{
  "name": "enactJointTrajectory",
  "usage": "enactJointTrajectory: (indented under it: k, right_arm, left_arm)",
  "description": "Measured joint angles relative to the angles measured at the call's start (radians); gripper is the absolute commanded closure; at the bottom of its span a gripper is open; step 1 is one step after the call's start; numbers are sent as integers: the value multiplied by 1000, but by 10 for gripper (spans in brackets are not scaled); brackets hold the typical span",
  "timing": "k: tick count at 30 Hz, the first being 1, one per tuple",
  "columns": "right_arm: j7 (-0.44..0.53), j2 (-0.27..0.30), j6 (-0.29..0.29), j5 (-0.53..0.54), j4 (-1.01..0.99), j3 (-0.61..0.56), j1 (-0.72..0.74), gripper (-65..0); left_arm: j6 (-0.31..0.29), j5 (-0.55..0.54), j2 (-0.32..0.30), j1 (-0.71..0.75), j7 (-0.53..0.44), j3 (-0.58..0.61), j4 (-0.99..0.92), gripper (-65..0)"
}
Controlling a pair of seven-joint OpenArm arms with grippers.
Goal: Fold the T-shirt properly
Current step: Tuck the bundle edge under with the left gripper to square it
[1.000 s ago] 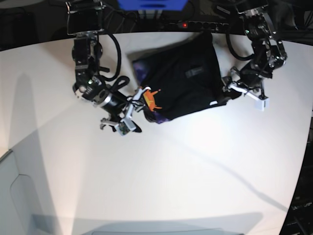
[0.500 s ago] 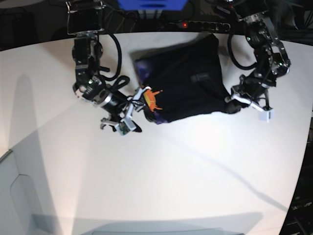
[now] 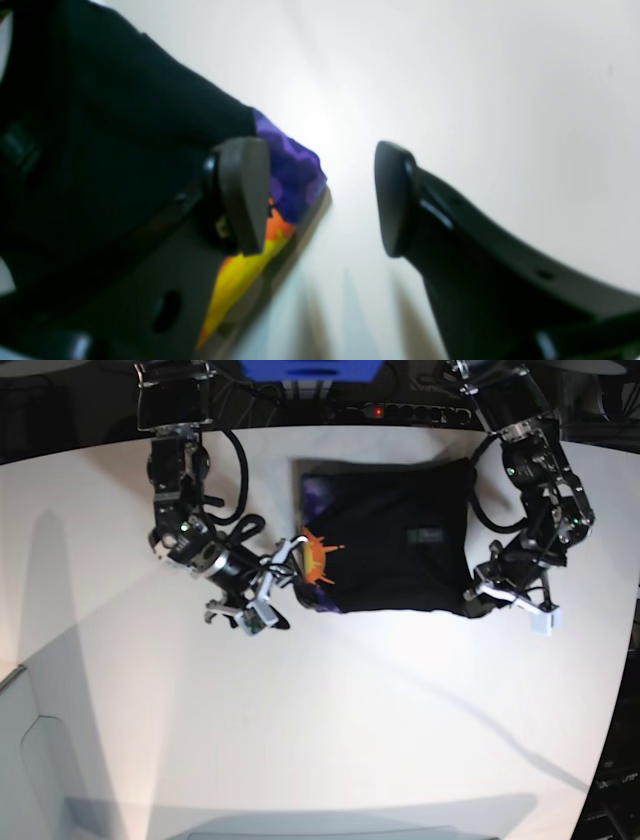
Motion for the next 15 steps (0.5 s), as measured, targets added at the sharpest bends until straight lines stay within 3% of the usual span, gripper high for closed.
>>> enactJointTrajectory:
  k: [3,5,7,11,15]
  right_arm:
    - [-1,0,0,0,0,0,0,-310]
    - [-1,0,0,0,0,0,-3,-310]
    - [0,0,0,0,0,0,-10,-310]
    - [-6,0,0,-1,1,0,-15,-310]
    - [-6,0,0,0,6,0,-24,-310]
  left_arm:
    - [2,2,-22,-35,3,4,-84,-15]
    - [2,4,-28,-56,0,1,-128,-63]
    - [4,13,-27,-77,-1,0,-156,-167]
    - [1,-5,-27,-83,4,0,-113,-441]
    - [-4,-11,-35,-13,-7,-7,17,-627]
